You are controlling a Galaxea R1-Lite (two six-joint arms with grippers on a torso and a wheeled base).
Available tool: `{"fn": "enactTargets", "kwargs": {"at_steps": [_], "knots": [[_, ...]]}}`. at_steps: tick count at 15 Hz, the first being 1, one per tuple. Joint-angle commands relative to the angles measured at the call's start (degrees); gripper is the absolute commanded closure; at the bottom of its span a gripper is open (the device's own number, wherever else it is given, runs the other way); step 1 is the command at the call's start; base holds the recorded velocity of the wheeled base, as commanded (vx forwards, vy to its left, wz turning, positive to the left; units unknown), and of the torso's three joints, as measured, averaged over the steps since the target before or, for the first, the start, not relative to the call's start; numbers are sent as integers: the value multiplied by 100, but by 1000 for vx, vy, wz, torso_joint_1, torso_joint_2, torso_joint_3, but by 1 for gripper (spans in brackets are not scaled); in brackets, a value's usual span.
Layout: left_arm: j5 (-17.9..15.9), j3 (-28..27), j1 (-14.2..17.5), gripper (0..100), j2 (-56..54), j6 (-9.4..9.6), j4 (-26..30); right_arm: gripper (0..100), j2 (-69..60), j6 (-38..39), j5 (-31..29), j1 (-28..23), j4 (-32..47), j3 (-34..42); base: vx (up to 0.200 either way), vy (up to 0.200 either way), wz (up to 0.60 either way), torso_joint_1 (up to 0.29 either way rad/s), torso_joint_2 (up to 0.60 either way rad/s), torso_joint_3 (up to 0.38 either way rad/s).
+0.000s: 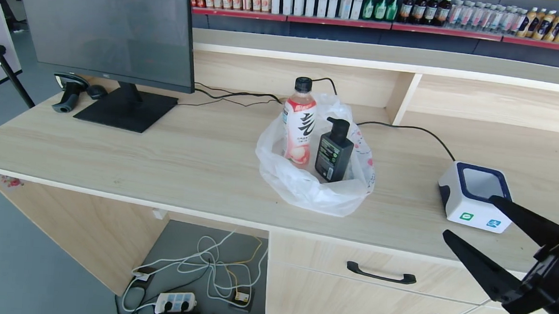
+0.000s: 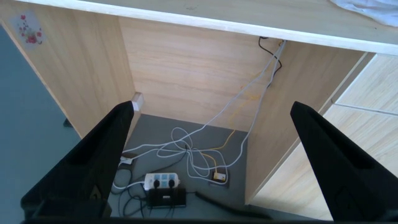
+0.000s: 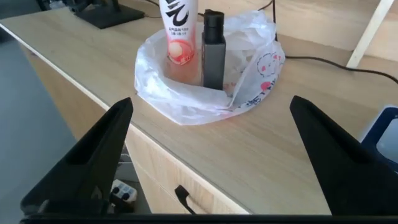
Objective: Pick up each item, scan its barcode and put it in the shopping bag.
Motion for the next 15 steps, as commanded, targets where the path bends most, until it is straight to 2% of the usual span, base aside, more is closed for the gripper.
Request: {"fn": "enactTargets", "kwargs": {"at_steps": [1,2,4,5,6,7,8,10,12,13,15], "knots": [[-4,0,-2,0,0,2,2,0,-417,-13,1,-7,12,33,0,0,0,0,0,0],[-4,0,-2,0,0,11,2,0,-434,-13,-8,-7,29,33,0,0,0,0,0,0],[-4,0,-2,0,0,2,2,0,-1586,-250,-228,37,1691,33,0,0,0,0,0,0],[5,0,-2,0,0,2,2,0,-2201,-259,-377,37,2578,33,0,0,0,0,0,0],[-4,0,-2,0,0,2,2,0,-3273,-391,-430,28,4195,24,0,0,0,0,0,0],[-4,0,-2,0,0,2,2,0,-3950,-479,-526,-60,5127,24,0,0,0,0,0,0],[-4,0,-2,0,0,2,2,0,-4627,-496,-755,-297,6147,24,0,0,0,0,0,0],[-4,0,-2,0,0,2,2,0,-5840,-479,-799,-833,7790,24,0,0,0,0,0,0],[-4,0,-2,0,0,2,2,0,-6868,-373,-852,-1150,8731,24,0,0,0,0,0,0],[-4,0,-2,0,0,2,2,0,-7132,-347,-860,-1457,8827,15,0,0,0,0,0,0],[5,0,-2,0,0,-7,2,0,-7132,-338,-869,-1484,8792,24,0,0,0,0,0,0]]}}
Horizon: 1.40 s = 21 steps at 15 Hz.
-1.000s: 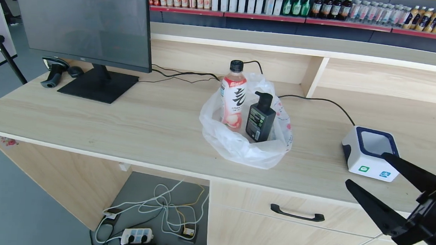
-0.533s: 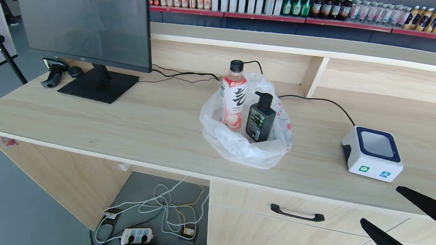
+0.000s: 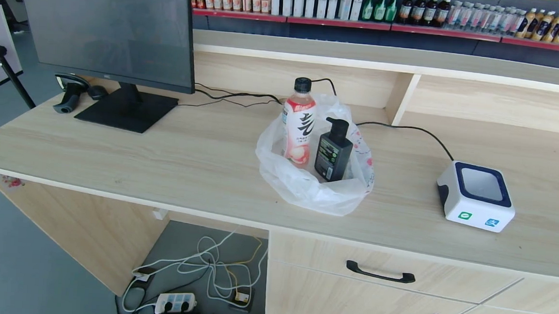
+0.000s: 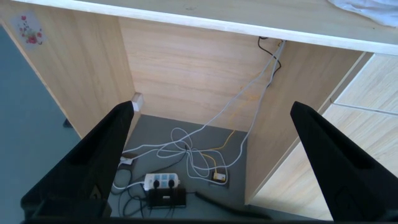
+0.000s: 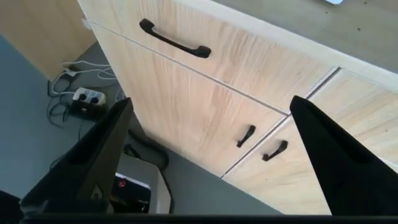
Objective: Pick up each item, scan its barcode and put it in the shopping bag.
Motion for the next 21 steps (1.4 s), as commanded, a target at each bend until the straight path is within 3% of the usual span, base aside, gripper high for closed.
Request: {"fn": "enactTargets", "kwargs": {"at_steps": [1,5,8,12,14,21], "knots": [[5,0,1,0,0,4,2,0,-699,32,-13,-218,58,-10,0,0,0,0,0,0],[5,0,9,0,0,-31,2,0,-734,58,-49,-236,40,-1,0,0,0,0,0,0],[13,0,9,0,0,-66,2,0,-743,243,-49,-1053,199,7,0,0,0,0,0,0],[5,0,9,0,0,-66,2,0,-1182,208,-84,-807,207,7,0,0,0,0,0,0],[5,0,9,0,0,-57,2,0,-1252,586,-488,-781,243,-1,0,0,0,0,0,0],[5,0,9,0,0,-48,2,0,-1270,849,-444,-737,243,-1,0,0,0,0,0,0]]}}
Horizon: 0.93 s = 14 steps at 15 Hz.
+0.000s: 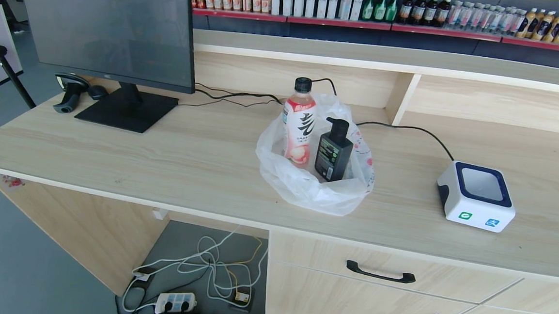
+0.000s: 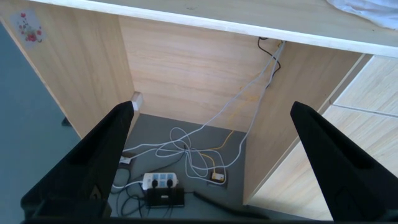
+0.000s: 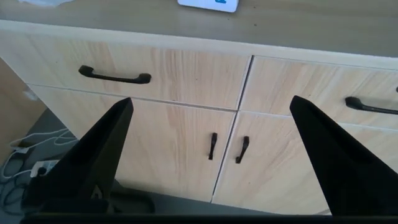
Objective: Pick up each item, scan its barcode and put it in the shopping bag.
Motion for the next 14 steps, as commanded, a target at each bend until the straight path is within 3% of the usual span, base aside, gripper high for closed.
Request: {"fn": "enactTargets", "kwargs": {"at_steps": [1,11,14], "knots": [[1,-9,2,0,0,-2,2,0,11,16,3,7,-2,5,0,-200,0,2,-7,-2],[1,-9,2,0,0,-11,2,0,11,-45,12,7,-2,5,0,-200,0,5,-1,0],[10,-9,2,0,0,-11,2,0,11,25,12,7,-2,5,0,-200,-600,-2,1,1]]}}
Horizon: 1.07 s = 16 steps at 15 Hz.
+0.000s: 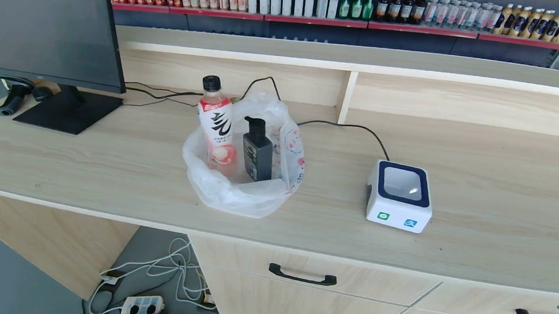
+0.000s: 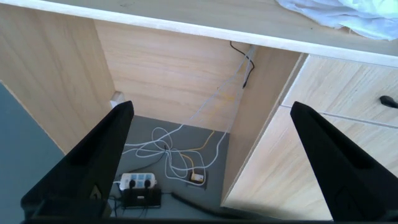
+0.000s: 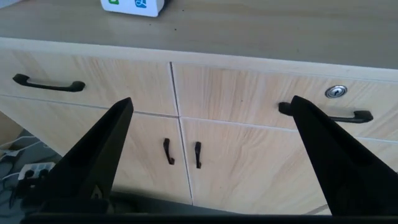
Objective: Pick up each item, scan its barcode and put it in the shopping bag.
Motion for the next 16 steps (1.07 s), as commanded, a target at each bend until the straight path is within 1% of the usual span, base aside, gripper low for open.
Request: {"fn": "enactTargets", "kwargs": {"at_steps": [1,3,10,14,16], "knots": [[-9,-1,2,0,0,0,-5,0,11,-2,-1,4,0,1,0,-200,-600,7,-12,-7],[0,-1,2,0,0,0,-5,0,11,-2,-1,4,0,1,0,-200,-600,5,7,-2],[-9,-1,2,0,0,0,-5,0,11,-116,-1,4,9,1,0,-200,0,4,5,1],[0,-1,2,0,0,-9,-5,0,11,-116,-1,4,9,1,0,0,0,0,0,0],[0,-1,2,0,0,-9,-5,0,11,-134,-1,4,9,1,-200,0,0,5,12,2]]}}
